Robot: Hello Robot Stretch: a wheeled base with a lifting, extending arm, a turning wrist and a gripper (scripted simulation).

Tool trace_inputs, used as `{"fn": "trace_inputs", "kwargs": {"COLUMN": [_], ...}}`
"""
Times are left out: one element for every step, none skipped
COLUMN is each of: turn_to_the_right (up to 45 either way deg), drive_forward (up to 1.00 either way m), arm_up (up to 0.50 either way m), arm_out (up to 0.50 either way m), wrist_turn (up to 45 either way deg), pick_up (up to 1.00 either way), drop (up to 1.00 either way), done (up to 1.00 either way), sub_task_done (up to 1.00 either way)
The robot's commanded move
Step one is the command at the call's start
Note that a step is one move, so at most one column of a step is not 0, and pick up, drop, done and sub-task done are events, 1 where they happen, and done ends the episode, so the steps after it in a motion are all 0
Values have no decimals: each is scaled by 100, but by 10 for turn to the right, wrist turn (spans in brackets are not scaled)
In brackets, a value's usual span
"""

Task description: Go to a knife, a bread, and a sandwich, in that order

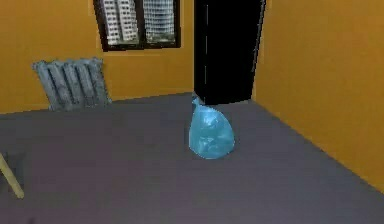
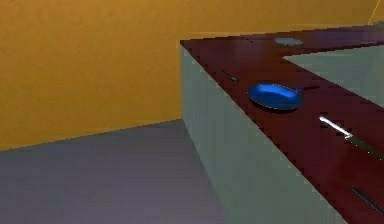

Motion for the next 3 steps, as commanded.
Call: {"fn": "trace_inputs", "kwargs": {"turn_to_the_right": [-270,0,-450], "drive_forward": [0,60,0], "arm_up": [0,0,0], "arm_out": [0,0,0], "wrist_turn": [0,0,0], "pick_up": [0,0,0], "drop": [0,0,0], "done": [0,0,0], "sub_task_done": [0,0,0]}}
